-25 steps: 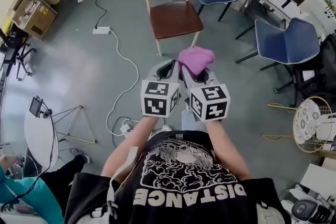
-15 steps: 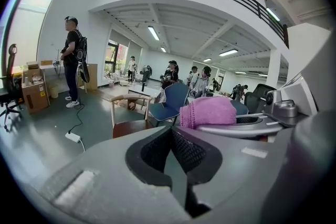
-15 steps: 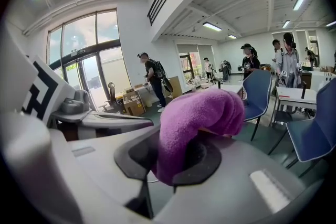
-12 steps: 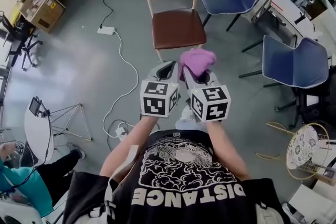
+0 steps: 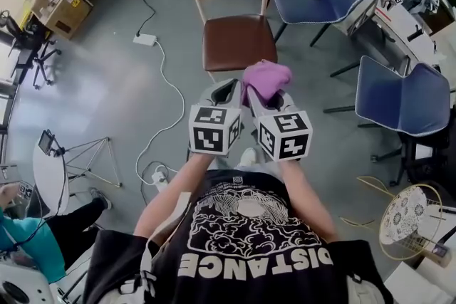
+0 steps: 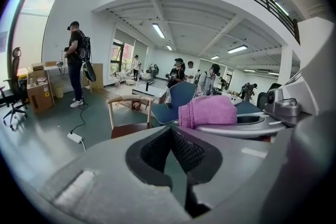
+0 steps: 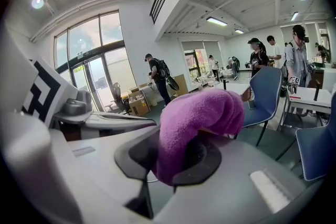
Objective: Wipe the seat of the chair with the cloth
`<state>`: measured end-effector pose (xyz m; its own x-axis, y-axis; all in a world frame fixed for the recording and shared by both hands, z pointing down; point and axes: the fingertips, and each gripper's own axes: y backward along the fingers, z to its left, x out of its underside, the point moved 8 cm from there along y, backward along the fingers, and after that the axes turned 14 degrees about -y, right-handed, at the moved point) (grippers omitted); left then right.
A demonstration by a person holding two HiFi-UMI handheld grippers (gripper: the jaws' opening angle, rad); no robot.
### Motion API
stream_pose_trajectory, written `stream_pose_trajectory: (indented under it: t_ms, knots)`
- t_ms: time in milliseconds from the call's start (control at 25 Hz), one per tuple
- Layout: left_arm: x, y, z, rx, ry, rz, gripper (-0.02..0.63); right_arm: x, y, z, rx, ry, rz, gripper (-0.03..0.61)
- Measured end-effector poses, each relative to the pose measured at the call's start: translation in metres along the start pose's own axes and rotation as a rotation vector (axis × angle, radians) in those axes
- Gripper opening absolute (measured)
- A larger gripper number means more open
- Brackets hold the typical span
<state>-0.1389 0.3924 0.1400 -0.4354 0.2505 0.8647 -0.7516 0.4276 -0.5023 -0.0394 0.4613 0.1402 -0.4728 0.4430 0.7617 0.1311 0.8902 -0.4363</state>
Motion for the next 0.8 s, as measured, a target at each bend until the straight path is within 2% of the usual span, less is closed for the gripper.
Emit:
stream_pose_trajectory:
  t_ms: [400, 800]
  knots:
    - [-0.002, -0.029, 0.027, -0.026, 0.040, 0.015, -0.003, -0.015, -0.039, -0.012, -0.017, 0.019, 0.048, 0.066]
    - [-0.004, -0.082, 0.114, -0.011, 0.095, 0.040, -0.003, -0.040, -0.136, -0.009, -0.002, 0.022, 0.116, 0.066]
